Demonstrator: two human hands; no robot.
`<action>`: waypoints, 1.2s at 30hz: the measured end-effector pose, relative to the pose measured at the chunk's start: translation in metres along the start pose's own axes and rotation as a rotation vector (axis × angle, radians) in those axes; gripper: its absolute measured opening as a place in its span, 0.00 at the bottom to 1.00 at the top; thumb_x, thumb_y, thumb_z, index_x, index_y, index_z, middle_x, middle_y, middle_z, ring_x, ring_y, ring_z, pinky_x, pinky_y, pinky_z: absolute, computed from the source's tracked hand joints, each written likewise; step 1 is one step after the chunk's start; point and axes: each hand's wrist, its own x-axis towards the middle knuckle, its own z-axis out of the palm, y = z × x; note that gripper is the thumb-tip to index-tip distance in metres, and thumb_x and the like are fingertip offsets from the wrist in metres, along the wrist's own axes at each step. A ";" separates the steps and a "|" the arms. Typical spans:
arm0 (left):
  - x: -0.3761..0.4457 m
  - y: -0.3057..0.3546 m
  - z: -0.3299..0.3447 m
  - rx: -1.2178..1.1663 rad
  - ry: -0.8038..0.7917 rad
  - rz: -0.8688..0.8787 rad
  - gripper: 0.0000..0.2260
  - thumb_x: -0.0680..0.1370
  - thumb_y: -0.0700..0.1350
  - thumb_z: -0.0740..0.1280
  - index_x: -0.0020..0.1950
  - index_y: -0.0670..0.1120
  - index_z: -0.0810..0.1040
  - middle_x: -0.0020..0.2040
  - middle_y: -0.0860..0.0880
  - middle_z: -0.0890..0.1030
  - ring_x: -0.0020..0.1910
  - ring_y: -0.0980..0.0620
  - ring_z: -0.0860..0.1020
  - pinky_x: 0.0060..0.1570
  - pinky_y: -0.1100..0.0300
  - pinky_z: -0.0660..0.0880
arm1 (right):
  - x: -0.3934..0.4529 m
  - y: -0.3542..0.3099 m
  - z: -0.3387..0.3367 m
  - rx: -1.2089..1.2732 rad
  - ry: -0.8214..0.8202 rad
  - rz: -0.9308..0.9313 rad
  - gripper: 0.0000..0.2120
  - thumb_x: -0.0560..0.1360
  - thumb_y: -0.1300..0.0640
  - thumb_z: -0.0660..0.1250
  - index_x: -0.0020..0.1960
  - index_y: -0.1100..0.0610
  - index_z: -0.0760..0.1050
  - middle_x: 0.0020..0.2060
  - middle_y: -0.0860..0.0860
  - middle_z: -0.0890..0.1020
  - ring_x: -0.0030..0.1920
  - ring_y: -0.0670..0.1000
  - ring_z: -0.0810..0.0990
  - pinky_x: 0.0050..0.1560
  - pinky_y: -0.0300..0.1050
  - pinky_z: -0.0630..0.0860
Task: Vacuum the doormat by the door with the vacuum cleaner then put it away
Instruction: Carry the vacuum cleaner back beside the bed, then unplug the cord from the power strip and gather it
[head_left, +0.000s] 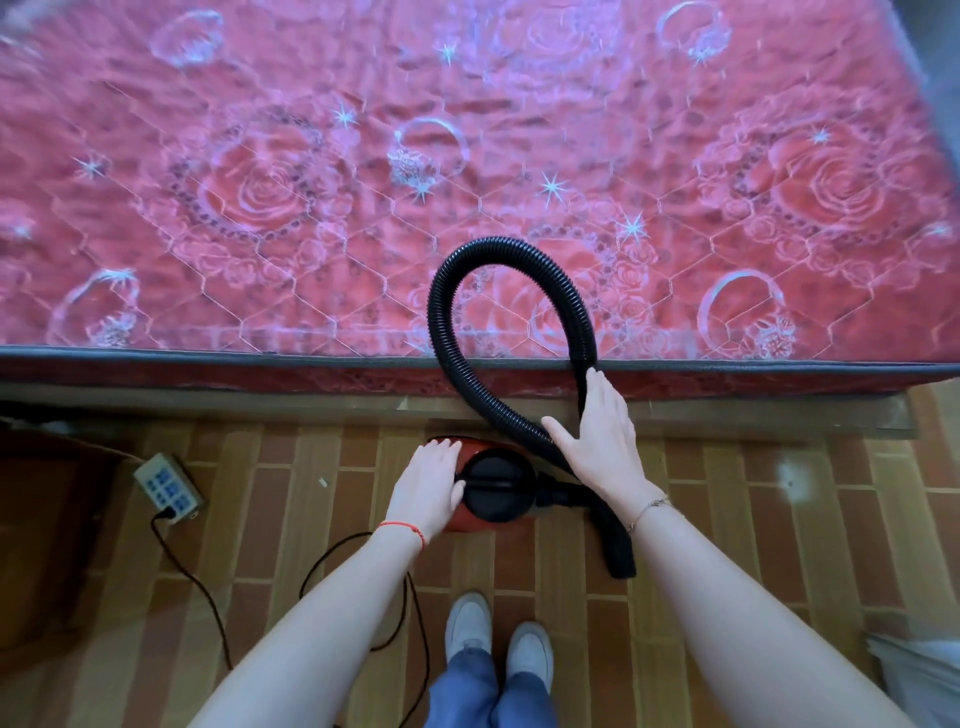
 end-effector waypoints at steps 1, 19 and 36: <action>-0.008 0.000 -0.012 0.002 0.012 0.000 0.25 0.82 0.49 0.59 0.77 0.44 0.57 0.76 0.45 0.62 0.75 0.47 0.58 0.75 0.57 0.52 | -0.006 -0.005 -0.006 -0.011 -0.002 -0.021 0.41 0.77 0.43 0.63 0.79 0.58 0.46 0.77 0.54 0.54 0.77 0.53 0.51 0.76 0.53 0.53; -0.229 0.011 -0.239 0.045 0.324 0.022 0.27 0.80 0.48 0.63 0.77 0.46 0.60 0.74 0.47 0.66 0.75 0.49 0.61 0.75 0.56 0.52 | -0.168 -0.120 -0.171 -0.091 0.026 -0.385 0.35 0.78 0.46 0.65 0.78 0.56 0.54 0.76 0.51 0.60 0.77 0.51 0.54 0.76 0.51 0.55; -0.464 0.002 -0.303 -0.164 0.581 -0.263 0.28 0.79 0.48 0.66 0.77 0.50 0.60 0.74 0.50 0.66 0.75 0.53 0.61 0.73 0.59 0.56 | -0.308 -0.206 -0.213 -0.183 -0.023 -0.688 0.34 0.77 0.44 0.64 0.77 0.56 0.57 0.74 0.52 0.64 0.77 0.53 0.55 0.76 0.54 0.56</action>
